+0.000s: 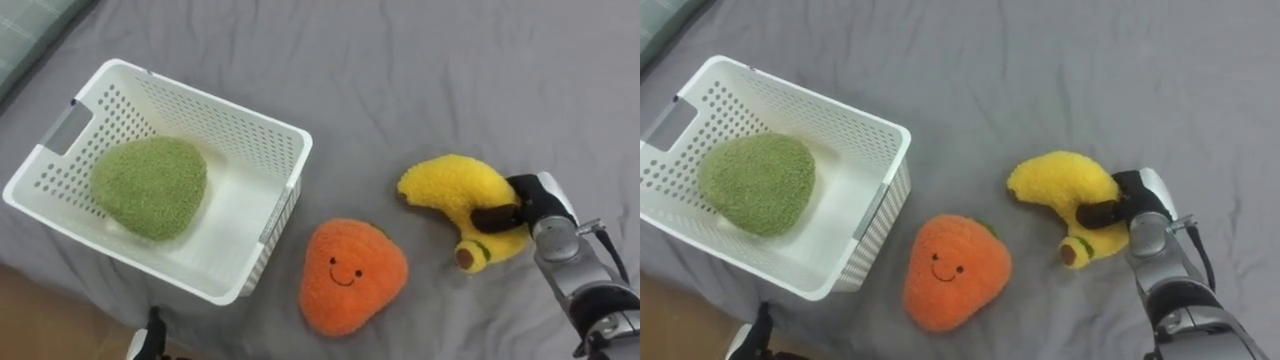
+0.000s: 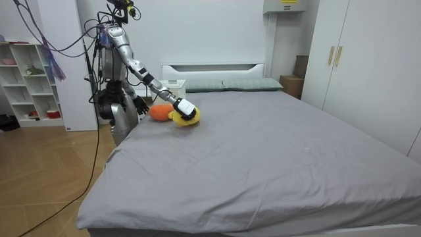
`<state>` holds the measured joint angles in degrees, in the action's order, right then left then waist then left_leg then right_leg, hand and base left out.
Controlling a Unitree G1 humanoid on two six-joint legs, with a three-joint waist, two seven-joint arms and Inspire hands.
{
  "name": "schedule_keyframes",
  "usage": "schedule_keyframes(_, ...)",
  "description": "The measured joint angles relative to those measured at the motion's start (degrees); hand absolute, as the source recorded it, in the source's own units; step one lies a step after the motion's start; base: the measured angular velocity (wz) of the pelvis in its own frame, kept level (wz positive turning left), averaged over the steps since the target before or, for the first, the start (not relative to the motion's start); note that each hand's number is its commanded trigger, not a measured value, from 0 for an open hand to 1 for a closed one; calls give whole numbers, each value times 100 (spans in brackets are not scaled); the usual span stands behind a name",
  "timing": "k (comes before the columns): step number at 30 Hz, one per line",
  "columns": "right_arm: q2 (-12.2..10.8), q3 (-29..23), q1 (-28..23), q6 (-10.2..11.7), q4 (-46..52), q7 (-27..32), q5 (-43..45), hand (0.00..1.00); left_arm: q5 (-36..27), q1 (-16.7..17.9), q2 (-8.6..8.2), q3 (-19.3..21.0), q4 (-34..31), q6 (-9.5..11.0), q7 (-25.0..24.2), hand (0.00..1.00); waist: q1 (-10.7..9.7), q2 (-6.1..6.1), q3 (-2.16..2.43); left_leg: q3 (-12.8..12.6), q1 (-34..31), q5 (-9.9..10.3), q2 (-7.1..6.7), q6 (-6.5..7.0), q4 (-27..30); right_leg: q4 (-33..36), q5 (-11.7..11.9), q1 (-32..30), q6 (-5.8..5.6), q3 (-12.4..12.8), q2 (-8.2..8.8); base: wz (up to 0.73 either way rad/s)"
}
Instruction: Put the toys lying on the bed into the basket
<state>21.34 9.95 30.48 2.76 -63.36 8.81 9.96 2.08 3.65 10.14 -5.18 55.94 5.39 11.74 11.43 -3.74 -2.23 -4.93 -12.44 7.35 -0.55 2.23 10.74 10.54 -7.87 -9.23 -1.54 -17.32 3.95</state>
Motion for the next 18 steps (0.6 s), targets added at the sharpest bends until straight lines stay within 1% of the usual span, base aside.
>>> schedule_keyframes(3,-3,-4,-221,21,483,0,135,100,-6,69,-1,38,55,-12,-5,0,-35,-22,14,-5,223,1,-3,-1,-6,-9,0,222,0,6,3,0)
schedule_keyframes(4,-3,-8,-334,5,822,-13,244,100,5,97,0,108,75,-12,-5,0,-69,-48,31,6,315,1,-5,-1,-19,-19,0,311,-1,5,5,0)
schedule_keyframes(5,-6,-8,-407,-13,1239,-25,398,100,30,130,0,189,93,-14,0,0,-174,-64,53,34,369,1,-11,-2,-21,-50,-1,397,-1,-8,6,4)
schedule_keyframes(6,-7,-8,-438,-14,1444,-24,425,100,37,164,3,227,119,-16,4,0,-221,-77,62,35,409,1,-18,-2,-33,-94,-1,466,-1,-11,5,5)
schedule_keyframes(8,-8,-7,-479,-18,1911,-15,405,100,86,238,5,314,151,-87,14,0,-296,-116,94,28,592,2,-17,-2,-53,-106,-1,649,-2,-3,0,2)
schedule_keyframes(9,-8,-7,-482,-21,2007,-15,406,99,83,241,6,334,155,-97,12,0,-316,-125,101,38,640,3,-16,-2,-62,-106,-2,690,-3,-2,-2,4)
schedule_keyframes(10,-7,-7,-499,-35,2269,-10,422,98,92,243,12,368,149,-102,7,0,-332,-136,118,40,714,6,-13,-2,-91,-104,-7,746,-10,-4,-6,0)
schedule_keyframes(11,-7,-7,-503,-32,2506,13,451,98,104,242,11,402,152,-115,-2,0,-333,-141,124,49,772,11,-13,0,-128,-114,-12,797,-12,-4,-11,0)
schedule_keyframes(12,-9,-7,-509,-34,2611,34,483,96,128,240,11,402,148,-127,-7,0,-331,-141,124,48,801,12,-14,1,-127,-112,-12,827,-12,0,-12,0)
schedule_keyframes(14,-30,-5,-640,-37,3089,45,745,89,261,269,8,410,139,-189,-53,0,-325,-127,152,52,964,16,-17,6,-112,-104,-12,997,-11,1,-6,0)
schedule_keyframes(15,-46,-5,-653,-35,3153,44,801,88,267,272,5,427,139,-222,-82,0,-324,-122,153,56,1020,17,-19,7,-112,-107,-12,1054,-11,-5,-5,5)
schedule_keyframes(17,-60,-6,-762,-56,3471,22,820,86,260,317,4,453,35,-352,-145,0,-332,-113,189,83,1128,33,-29,16,-87,-137,-25,1218,-17,-13,2,8)
schedule_keyframes(18,-60,-6,-791,-94,3600,14,829,85,262,354,4,476,-56,-386,-160,0,-334,-117,210,88,1121,37,-32,18,-80,-163,-30,1230,-13,-11,3,5)
